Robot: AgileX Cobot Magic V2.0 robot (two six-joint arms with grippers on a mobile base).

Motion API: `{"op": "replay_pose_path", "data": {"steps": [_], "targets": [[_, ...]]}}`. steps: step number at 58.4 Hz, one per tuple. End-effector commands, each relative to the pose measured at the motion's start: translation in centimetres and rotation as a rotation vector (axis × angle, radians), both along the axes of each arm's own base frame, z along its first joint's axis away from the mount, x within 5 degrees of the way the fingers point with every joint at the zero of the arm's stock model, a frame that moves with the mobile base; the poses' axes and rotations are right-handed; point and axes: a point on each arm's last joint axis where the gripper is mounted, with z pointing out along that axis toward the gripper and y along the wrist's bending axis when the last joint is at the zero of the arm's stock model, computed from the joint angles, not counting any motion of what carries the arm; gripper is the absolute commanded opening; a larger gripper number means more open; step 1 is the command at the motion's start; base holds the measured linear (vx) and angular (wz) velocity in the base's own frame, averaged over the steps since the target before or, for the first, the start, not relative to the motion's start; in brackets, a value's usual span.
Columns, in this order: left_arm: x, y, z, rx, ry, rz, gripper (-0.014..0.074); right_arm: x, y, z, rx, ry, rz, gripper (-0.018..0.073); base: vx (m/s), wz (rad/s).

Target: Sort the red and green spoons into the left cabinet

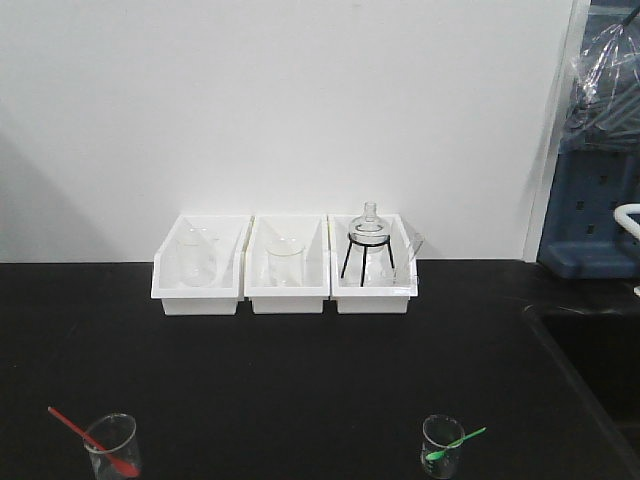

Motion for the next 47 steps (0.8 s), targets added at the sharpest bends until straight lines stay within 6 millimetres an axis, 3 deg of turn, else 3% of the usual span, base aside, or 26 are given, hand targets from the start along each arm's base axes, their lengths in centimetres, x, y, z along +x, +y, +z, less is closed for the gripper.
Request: {"op": "replay_pose_path", "data": {"steps": [1,8,16,23,31,40,47], "targets": [[0.1,-0.1,1.5,-0.049,-0.082,-0.015,0.0244,0.0,0.1,2.3,-0.009,-0.155,0.012,0.0413,0.0,0.0],[0.3,-0.2,1.7,-0.052,-0.1,-0.018,0.0248,0.5,0.2,1.9,0.009,-0.13,0.012,0.0414,0.0,0.0],[1.7,-0.2,0.9,-0.05,-0.045,-0.017,0.0248,2.5,0.3,0.8,0.055,-0.032,0.01,0.0414,0.0,0.0],[3.5,-0.4,-1.2,-0.066,0.001,-0.025,0.0248,4.7,0.4,0.2,0.074,-0.035,0.012,0.0414,0.0,0.0],[5.5,-0.5,-4.2,-0.209,-0.042,-0.02,0.0248,7.6,0.7,-1.0,0.075,-0.032,0.019,0.0414,0.0,0.0],[6.6,-0.4,-5.9,-0.27,-0.085,-0.008,0.0248,10.1,1.0,-3.6,0.152,0.099,0.018,0.0414,0.0,0.0],[7.8,-0.6,-6.9,-0.241,-0.051,-0.018,0.0251,11.2,1.5,-4.8,0.099,0.135,0.069,0.0414,0.0,0.0]]}}
